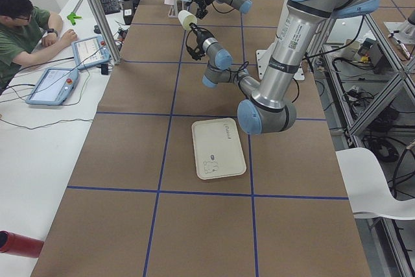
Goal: Transfer IKEA cup to right arm and place on rack
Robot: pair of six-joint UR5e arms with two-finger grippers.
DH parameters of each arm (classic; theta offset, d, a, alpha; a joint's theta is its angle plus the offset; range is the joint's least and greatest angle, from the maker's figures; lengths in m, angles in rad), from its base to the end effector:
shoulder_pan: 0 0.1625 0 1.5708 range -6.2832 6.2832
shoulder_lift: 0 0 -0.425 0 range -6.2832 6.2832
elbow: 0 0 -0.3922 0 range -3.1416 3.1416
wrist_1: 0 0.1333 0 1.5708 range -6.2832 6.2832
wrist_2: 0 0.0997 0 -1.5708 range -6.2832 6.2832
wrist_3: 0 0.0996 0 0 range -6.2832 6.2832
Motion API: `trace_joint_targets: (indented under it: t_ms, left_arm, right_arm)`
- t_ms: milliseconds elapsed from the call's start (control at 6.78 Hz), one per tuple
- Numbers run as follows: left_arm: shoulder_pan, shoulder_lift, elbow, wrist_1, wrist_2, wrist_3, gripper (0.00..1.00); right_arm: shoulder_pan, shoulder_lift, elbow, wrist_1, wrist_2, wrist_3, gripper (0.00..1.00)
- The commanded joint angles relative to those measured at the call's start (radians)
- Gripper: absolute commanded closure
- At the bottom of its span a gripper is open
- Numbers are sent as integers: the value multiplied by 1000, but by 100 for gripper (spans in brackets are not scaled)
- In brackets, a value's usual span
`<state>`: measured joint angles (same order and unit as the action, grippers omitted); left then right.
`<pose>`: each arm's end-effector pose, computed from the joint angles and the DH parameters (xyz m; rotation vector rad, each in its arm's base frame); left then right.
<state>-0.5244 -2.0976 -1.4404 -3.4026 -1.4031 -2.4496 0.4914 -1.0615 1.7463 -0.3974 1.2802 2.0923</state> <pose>0.4376 -0.4263 0.2395 -0.3241 2.3694 -0.9111 -0.4299 -0.4136 0.1628 0.1838 -1.9526 0.9561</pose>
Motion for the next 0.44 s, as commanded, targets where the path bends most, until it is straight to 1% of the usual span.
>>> trace_joint_targets:
  t_ms: [0, 295]
  left_arm:
    - [6, -19, 21, 5, 1, 1, 100]
    - [12, -47, 40, 6, 3, 1, 100]
  right_arm:
    - [-2, 0, -1, 6, -4, -5, 0]
    - [-2, 0, -2, 6, -4, -5, 0]
